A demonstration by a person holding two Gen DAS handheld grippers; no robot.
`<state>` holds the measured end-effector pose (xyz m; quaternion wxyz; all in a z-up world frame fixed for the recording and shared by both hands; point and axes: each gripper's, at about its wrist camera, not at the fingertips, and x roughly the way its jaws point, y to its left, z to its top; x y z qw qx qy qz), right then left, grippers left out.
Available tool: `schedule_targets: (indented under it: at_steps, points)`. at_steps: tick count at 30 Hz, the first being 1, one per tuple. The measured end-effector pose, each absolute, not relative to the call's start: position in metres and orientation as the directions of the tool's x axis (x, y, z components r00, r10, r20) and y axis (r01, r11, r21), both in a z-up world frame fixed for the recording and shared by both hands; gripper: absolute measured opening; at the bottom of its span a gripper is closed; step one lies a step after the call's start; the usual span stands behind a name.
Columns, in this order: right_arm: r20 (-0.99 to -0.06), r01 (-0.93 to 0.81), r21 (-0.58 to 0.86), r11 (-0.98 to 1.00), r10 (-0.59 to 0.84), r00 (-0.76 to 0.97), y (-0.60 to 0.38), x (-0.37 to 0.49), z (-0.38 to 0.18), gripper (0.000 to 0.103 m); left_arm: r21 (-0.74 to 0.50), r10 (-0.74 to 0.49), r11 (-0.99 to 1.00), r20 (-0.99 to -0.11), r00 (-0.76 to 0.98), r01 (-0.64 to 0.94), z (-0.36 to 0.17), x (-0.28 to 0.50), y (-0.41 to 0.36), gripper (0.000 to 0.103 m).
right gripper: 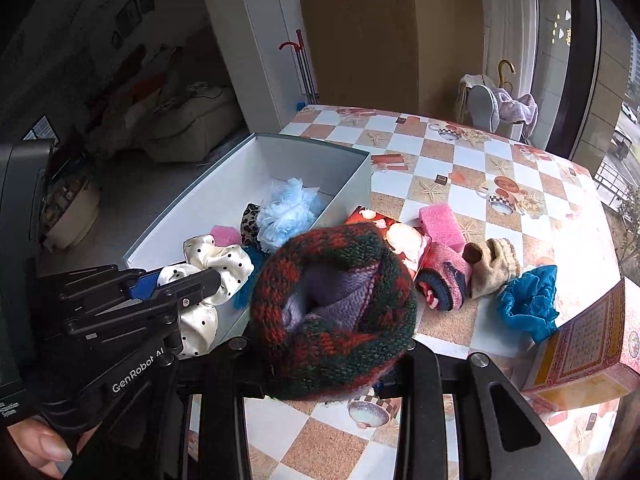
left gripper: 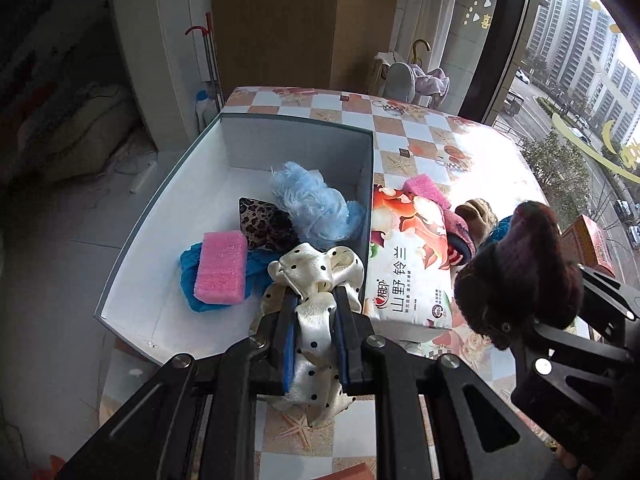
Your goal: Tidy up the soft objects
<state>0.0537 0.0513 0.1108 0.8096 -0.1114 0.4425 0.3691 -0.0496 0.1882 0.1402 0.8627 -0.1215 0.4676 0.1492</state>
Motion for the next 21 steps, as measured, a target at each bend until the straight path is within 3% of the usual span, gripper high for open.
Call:
schedule_targets:
  at_steps: [21]
  points:
    - [-0.811,-0.782,0.102,0.615,0.506,0.292,0.105,0.028,0.108,0.036,-0.087,0.169,0.894,-0.842,0.513,-0.439,0.132,-0.076,0.225,0.018]
